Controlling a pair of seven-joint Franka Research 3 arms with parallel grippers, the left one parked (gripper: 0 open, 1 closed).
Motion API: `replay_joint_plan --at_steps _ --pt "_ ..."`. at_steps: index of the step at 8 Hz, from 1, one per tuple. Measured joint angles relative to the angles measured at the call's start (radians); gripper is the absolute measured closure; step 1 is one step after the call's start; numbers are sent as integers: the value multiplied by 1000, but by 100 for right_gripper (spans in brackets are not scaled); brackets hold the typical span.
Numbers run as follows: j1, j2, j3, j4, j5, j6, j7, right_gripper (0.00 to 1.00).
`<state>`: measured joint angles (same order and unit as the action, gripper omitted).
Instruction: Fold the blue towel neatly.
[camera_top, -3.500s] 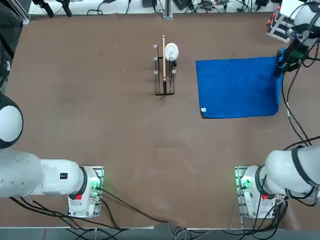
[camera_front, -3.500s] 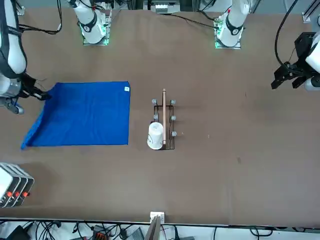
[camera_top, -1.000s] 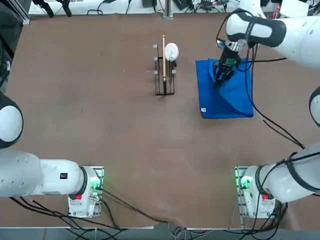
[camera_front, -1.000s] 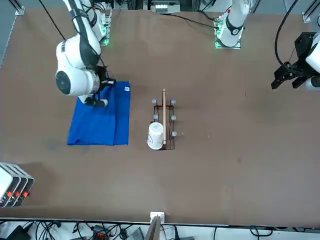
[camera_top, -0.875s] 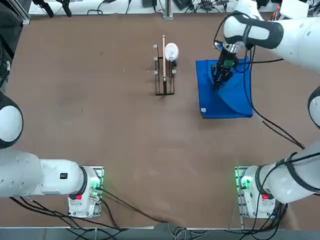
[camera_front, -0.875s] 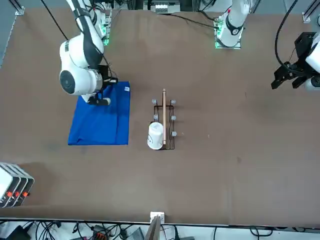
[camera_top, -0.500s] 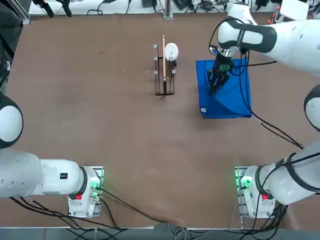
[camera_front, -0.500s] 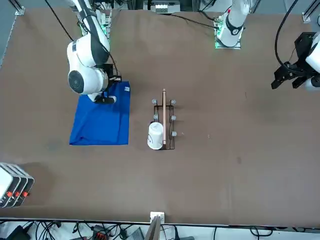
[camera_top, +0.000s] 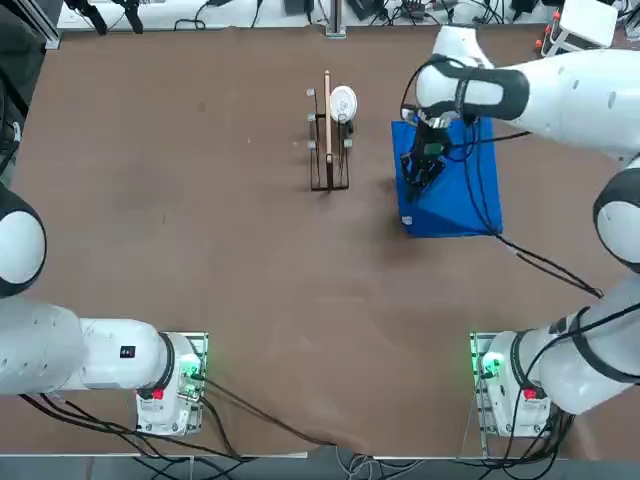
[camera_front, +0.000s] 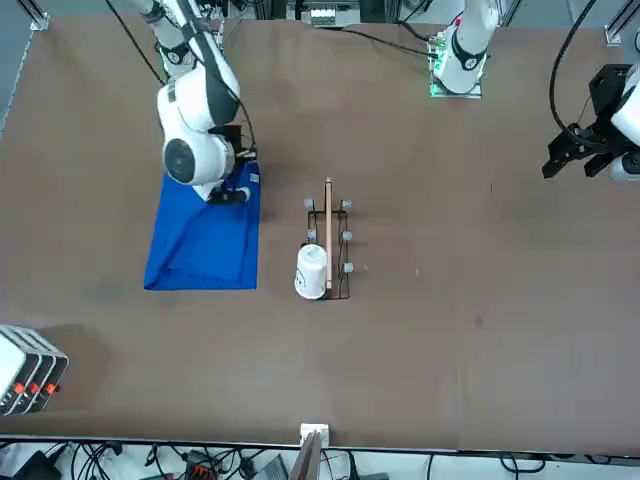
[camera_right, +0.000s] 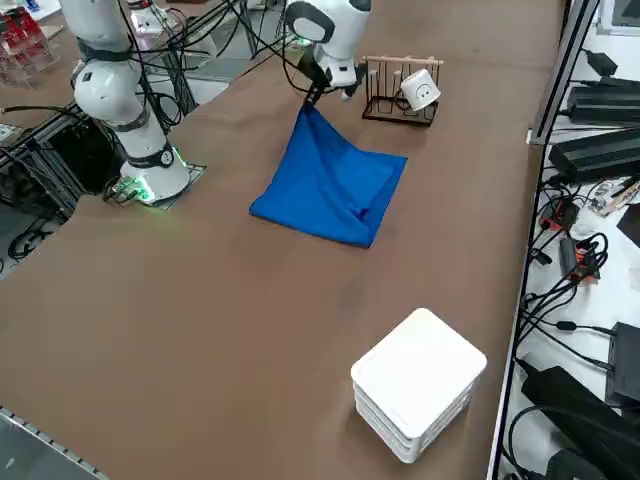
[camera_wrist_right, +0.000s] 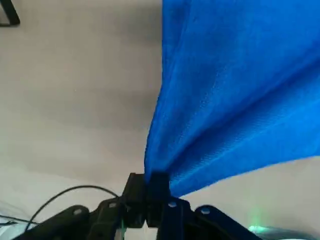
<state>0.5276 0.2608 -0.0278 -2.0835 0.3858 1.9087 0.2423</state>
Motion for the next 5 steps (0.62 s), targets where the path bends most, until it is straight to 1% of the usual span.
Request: replay_joint_plan --at_steps 2,5 --pt "23 29 0 -16 -2 38 0 97" --pt "67 37 -1 -53 -2 102 34 97"
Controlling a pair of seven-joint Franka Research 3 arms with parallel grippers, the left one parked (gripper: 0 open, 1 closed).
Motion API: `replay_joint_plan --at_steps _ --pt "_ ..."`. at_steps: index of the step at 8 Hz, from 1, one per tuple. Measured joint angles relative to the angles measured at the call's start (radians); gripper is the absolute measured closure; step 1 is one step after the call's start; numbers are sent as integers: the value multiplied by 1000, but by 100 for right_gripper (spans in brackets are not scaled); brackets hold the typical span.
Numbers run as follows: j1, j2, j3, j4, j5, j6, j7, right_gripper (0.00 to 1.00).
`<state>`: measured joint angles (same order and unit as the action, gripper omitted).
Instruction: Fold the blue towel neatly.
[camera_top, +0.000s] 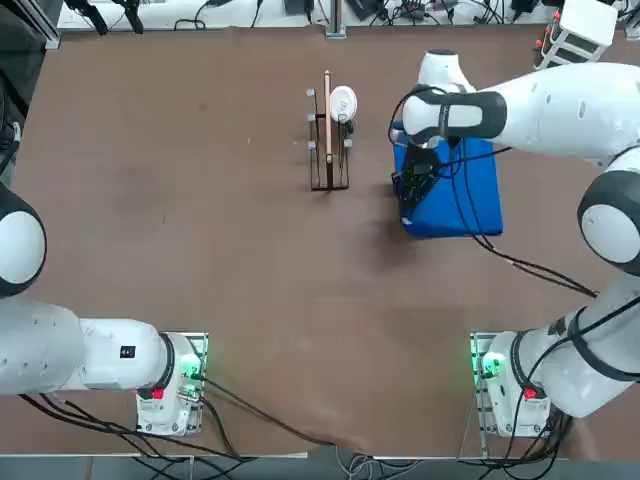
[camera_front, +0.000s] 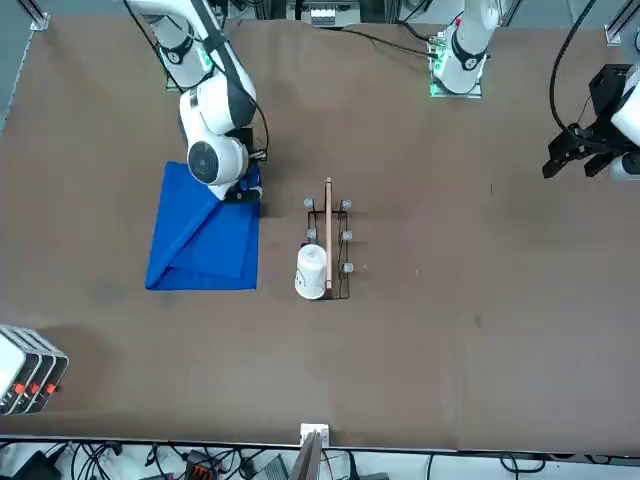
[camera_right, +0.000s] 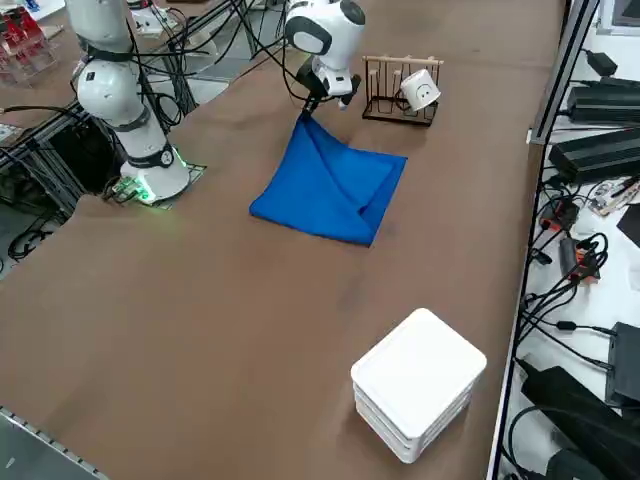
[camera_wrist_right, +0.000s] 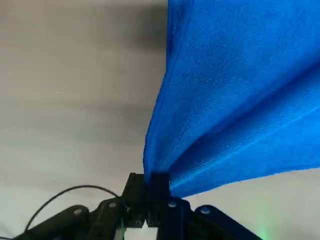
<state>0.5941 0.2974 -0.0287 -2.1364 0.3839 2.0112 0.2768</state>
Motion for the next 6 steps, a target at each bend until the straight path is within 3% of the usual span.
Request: replay_joint_plan --at_steps 3,5,6 --pt "39 22 0 -12 0 58 46 95" --pt "39 36 -4 -11 0 66 46 63" --pt "39 37 -6 -6 0 69 46 43"
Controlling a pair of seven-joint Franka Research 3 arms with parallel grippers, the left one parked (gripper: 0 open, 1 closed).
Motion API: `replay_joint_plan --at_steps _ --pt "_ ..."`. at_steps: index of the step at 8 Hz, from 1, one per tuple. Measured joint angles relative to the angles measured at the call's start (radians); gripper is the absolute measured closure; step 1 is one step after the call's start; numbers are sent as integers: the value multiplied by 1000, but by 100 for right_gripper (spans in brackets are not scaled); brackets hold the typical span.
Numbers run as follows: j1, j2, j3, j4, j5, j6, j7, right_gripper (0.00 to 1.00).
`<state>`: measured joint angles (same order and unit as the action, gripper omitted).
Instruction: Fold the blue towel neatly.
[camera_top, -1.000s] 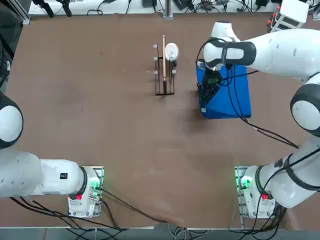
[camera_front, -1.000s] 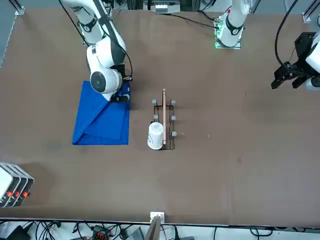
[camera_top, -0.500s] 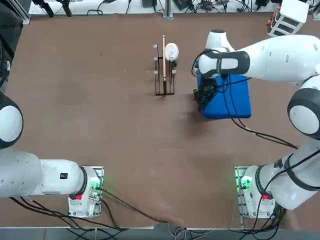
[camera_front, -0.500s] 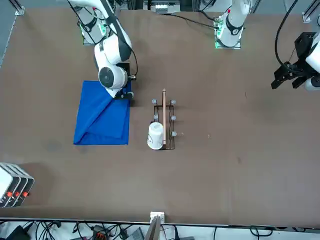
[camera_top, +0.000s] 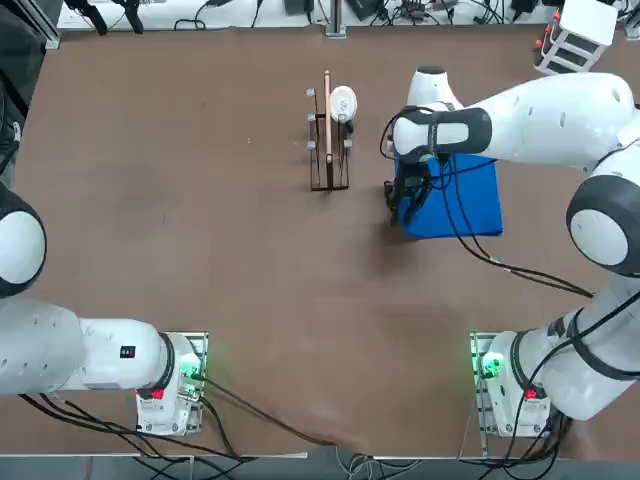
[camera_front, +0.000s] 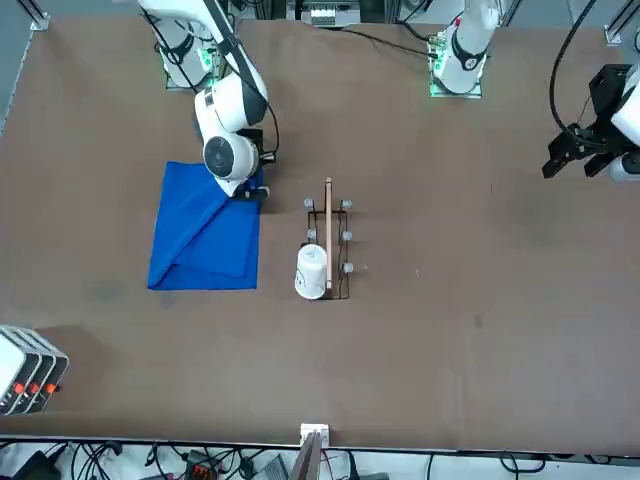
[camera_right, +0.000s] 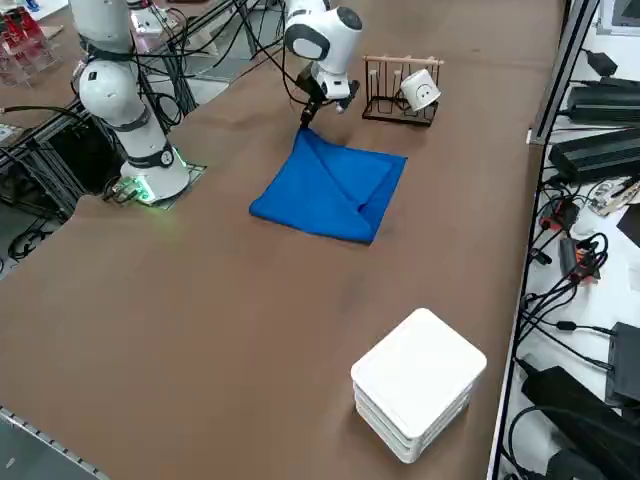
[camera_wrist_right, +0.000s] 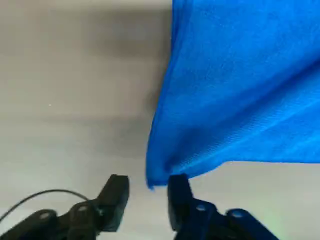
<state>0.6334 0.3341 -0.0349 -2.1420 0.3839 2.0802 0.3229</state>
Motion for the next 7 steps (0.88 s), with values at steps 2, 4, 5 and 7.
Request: replay_joint_plan --at_steps 2,4,5,7 --pt "-1 0 -10 43 -21 1 0 7" --pt "-12 0 -31 116 -46 2 0 0" --pt "-34 4 -40 164 -49 1 0 0" --pt "-95 42 -51 273 -56 -11 0 0"
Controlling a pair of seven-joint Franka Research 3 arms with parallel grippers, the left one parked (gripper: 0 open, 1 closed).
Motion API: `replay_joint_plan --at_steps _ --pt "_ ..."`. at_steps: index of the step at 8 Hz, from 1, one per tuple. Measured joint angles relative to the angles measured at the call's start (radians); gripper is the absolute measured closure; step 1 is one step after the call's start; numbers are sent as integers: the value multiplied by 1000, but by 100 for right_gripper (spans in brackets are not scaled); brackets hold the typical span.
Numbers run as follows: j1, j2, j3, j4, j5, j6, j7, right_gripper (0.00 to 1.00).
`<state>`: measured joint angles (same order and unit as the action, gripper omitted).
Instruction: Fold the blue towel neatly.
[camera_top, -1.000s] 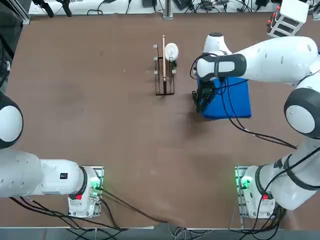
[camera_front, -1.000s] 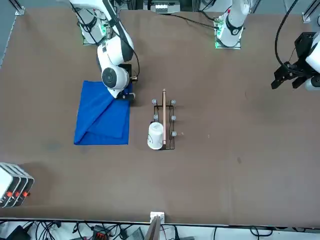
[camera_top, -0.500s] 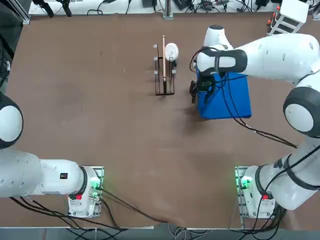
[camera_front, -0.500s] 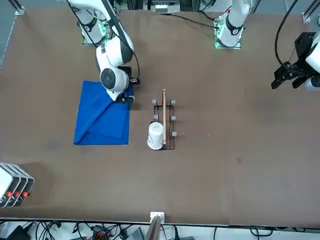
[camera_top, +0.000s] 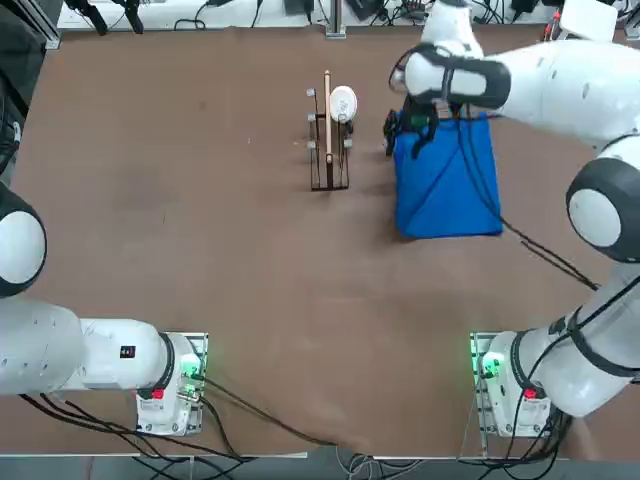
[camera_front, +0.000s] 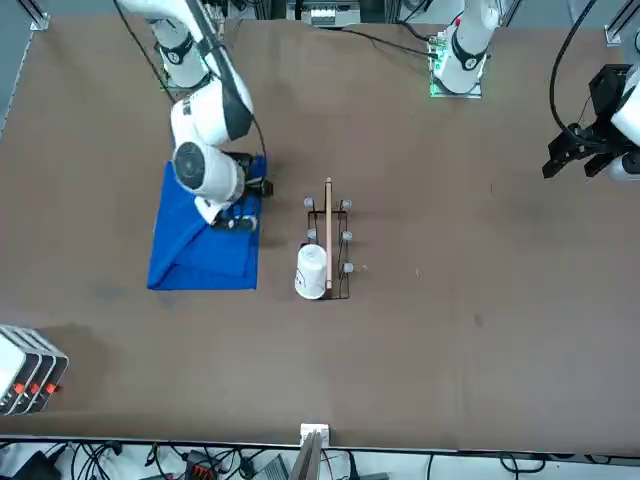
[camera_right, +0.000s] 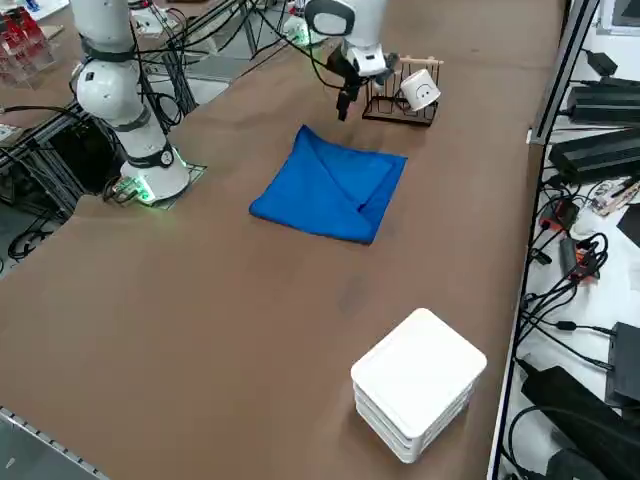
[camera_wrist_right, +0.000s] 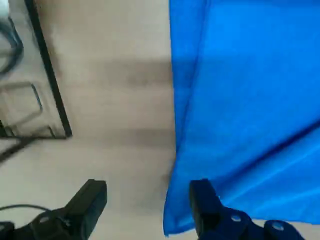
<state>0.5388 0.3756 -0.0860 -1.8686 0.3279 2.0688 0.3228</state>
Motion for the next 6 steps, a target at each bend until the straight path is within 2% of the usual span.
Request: replay_joint_plan --at_steps 2,4,6 --pt "-21 73 -25 88 -17 0 44 0" --pt "-23 166 -32 176 -40 3 189 3" --pt "-22 255 -32 264 -91 6 332 13"
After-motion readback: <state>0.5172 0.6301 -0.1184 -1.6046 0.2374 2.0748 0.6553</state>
